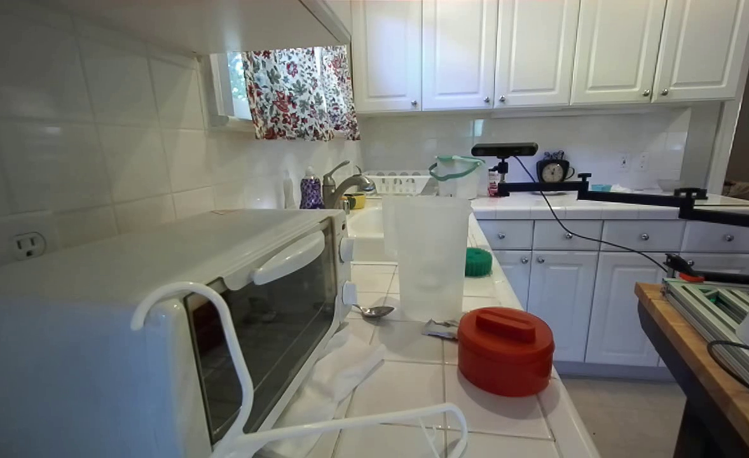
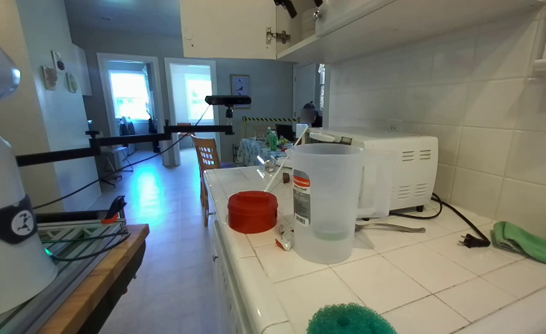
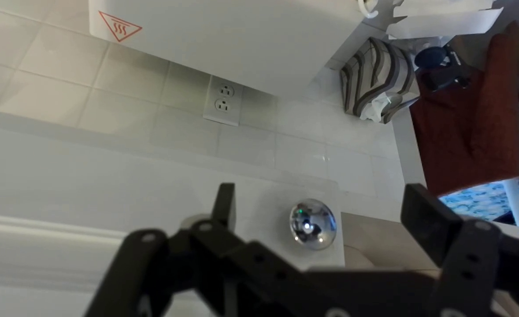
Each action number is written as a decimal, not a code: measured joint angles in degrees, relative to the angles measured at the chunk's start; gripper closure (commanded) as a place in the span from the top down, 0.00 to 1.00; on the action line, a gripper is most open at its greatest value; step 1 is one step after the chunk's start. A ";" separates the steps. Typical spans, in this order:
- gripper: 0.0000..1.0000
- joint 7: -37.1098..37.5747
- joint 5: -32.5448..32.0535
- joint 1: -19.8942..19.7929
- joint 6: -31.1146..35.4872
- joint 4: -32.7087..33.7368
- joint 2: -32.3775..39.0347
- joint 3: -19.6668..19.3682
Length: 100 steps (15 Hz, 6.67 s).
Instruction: Open the top right cabinet door
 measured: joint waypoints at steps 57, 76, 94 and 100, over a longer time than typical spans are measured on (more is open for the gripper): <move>0.70 7.64 -8.68 -2.72 0.13 4.96 4.43 3.36; 0.09 5.49 -8.62 -2.81 -1.50 5.34 4.24 4.40; 0.09 -5.91 -1.94 0.25 -18.55 -14.61 -24.18 -2.20; 0.09 -6.43 -5.42 -3.03 -29.38 -22.25 -36.19 -8.28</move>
